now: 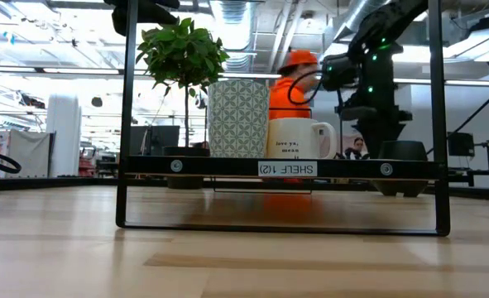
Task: Place coffee mugs
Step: Put the black blue mug on the shelf
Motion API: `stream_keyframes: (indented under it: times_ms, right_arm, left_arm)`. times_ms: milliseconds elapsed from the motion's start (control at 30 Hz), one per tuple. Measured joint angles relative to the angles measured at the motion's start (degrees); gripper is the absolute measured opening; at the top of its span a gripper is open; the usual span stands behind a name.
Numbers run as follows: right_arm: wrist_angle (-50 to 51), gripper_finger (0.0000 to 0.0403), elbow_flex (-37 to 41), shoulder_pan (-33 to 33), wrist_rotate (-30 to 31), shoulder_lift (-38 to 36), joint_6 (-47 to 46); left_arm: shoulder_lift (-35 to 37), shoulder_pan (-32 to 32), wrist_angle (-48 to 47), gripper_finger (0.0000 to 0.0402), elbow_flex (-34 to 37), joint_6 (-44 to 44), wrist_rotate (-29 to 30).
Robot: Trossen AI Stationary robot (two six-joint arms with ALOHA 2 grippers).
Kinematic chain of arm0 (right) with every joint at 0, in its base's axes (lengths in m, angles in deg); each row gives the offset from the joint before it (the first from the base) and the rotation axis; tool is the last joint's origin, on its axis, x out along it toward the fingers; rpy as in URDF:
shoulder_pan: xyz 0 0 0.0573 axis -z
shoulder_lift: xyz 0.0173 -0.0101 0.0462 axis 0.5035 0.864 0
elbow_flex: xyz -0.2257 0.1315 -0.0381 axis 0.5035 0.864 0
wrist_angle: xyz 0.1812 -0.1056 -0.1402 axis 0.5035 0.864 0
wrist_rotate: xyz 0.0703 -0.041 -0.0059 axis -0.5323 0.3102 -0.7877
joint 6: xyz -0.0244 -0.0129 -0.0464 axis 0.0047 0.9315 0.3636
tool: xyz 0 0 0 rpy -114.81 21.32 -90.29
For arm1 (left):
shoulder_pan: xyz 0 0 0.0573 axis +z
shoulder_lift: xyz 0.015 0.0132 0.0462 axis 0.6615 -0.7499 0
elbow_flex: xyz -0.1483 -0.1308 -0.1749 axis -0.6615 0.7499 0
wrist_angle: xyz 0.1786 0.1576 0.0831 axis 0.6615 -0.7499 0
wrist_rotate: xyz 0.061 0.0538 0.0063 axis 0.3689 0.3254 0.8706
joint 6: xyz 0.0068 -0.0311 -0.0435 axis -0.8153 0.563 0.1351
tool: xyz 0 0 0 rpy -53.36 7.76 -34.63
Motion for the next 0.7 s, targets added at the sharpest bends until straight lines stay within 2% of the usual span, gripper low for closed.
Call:
stream_keyframes:
  times_ms: [100, 267, 400, 500, 600, 700]
  right_arm:
    - [0.08, 0.0182, 0.0, 0.52, 0.02, 1.14, 0.25]
    - [3.26, 0.0042, 0.1, 0.57, -0.49, -1.2, 1.65]
    - [8.33, 0.0041, 0.04, -0.71, -0.26, -7.6, 1.38]
    - [13.34, 0.0041, -0.88, -4.23, -2.06, -13.35, -2.43]
    - [15.02, 0.0041, -2.22, -10.68, -7.68, -19.03, -6.11]
    - [15.54, 0.0041, -3.44, -20.38, -15.41, -22.07, -10.22]
  left_arm:
    - [0.0, 0.0, 0.01, 0.0161, 0.0, 0.02, -0.12]
    - [0.0, 0.0, -0.89, 0.0161, 0.0, 0.02, -0.12]
    - [0.0, 0.0, -1.72, 0.0161, 0.0, 0.31, -0.61]
    - [0.0, -0.02, -1.75, 0.0161, 0.0, 0.37, -1.82]
    - [0.0, -0.02, -1.72, 0.0161, 0.0, 0.37, -1.8]
    - [0.0, -0.02, -1.69, 0.0161, -0.01, 0.37, -1.38]
